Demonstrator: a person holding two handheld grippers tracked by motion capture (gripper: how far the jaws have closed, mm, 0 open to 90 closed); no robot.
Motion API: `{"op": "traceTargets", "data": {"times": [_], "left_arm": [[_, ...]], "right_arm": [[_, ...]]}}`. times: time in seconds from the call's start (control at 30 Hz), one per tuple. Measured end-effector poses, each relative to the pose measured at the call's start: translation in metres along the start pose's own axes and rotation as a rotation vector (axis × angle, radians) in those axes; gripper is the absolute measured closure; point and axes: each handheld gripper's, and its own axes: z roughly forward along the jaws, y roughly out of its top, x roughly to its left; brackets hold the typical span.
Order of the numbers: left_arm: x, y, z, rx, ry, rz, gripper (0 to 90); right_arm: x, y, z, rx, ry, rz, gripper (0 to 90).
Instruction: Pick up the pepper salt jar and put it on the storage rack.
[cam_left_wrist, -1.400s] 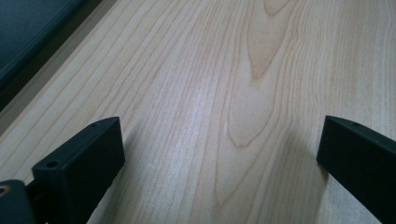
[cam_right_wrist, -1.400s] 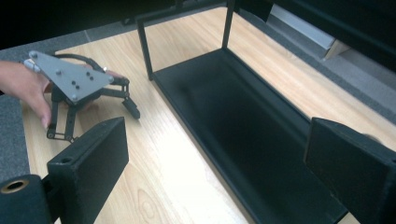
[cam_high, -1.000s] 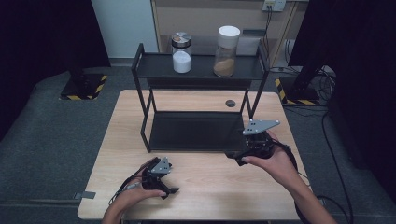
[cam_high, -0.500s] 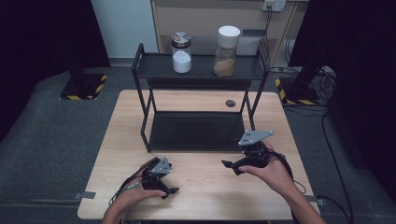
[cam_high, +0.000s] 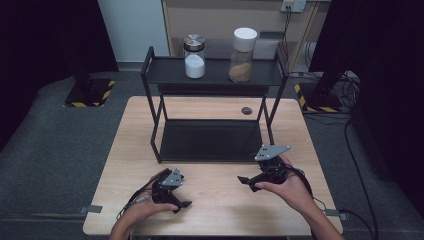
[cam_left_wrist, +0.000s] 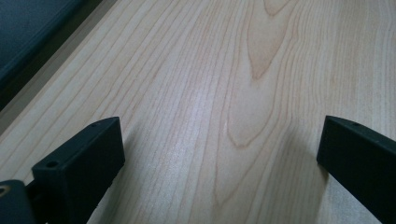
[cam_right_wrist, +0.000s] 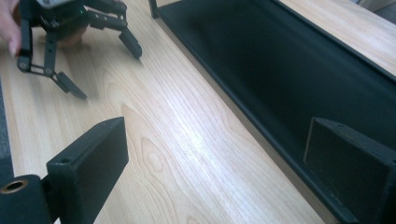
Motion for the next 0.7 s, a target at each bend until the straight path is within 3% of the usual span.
{"op": "traceTargets", "data": {"times": [0.7], "left_arm": [[0.000, 0.000, 0.000, 0.000, 0.001, 0.000, 0.0]], "right_arm": [[-0.001, -0.028, 0.022, 0.030, -0.001, 0.021, 7.4]]}}
